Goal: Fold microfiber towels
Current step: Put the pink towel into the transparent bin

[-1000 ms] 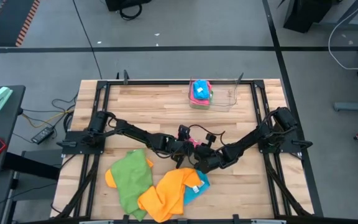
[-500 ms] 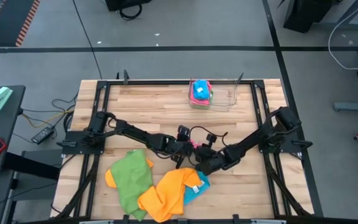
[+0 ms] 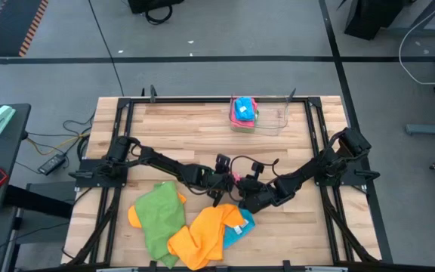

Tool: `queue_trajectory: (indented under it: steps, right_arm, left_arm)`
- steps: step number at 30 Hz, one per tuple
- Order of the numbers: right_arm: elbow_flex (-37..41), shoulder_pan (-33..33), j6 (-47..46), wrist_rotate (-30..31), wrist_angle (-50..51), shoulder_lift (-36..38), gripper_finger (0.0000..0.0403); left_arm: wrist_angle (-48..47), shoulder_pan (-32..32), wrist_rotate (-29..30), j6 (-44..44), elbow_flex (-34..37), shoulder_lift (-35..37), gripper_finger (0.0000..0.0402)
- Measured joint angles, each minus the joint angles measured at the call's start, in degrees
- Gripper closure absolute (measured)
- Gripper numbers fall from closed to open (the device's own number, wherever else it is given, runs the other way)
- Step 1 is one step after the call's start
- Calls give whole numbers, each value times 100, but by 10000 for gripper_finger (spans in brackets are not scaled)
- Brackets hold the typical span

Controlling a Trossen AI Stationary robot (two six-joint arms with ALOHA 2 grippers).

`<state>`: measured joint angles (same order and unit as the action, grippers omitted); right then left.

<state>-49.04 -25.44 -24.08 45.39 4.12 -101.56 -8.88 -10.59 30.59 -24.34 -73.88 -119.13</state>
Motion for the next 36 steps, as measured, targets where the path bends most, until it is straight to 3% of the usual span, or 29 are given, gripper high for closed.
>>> queue_trajectory:
  steps: [7, 11, 15, 21, 25, 30, 36]
  right_arm:
    - [0, -3, 114, -65, -2, 0, 349]
    - [0, -4, 151, -293, 108, 54, 316]
    - [-2, -26, -151, -503, 844, 468, 278]
    - [-4, -224, -1071, -598, 2335, 1444, 241]
    - [-4, -397, -1718, -67, 3110, 1761, 237]
    - [156, -554, -2059, 446, 3303, 1806, 240]
    - [469, -557, -2445, 535, 3355, 1803, 240]
  left_arm:
    - [29, -20, -4, 11, -60, 0, 309]
    - [39, 27, 6, -61, -139, 0, 350]
    - [79, 156, 11, -74, -202, 4, 374]
    - [39, 440, 471, -160, -393, 7, 362]
    - [-95, 678, 729, -298, -747, 7, 353]
    - [-340, 946, 1027, -432, -1181, 9, 363]
    - [-415, 1270, 1226, -831, -1604, 9, 370]
